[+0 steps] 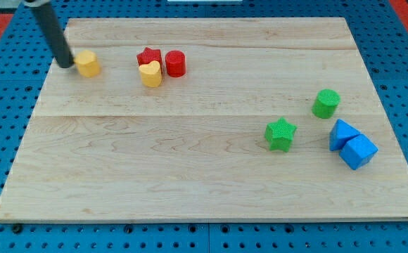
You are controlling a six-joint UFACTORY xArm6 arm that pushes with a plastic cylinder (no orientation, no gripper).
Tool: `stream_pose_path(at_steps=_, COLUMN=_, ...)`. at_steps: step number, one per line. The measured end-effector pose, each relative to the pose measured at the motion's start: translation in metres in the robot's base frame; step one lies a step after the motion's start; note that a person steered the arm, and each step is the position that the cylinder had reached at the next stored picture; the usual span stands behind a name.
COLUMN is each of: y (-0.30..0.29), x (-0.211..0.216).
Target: Move the yellow blocks below the red blocks
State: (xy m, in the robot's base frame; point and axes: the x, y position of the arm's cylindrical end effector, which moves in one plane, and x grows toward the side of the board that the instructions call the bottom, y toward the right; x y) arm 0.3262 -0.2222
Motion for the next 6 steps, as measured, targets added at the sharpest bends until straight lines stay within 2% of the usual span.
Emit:
stream_pose_path(at_steps=1, y=0.059, x=0.003)
stream_pose_path(at_steps=3, y=0.113, x=0.015)
stream_pose_path(at_steps=4, y=0.077, x=0.047)
stream_pose_path(at_steps=5, y=0.045, x=0.100)
stream_pose_path(at_steps=6, y=0.055, x=0.121)
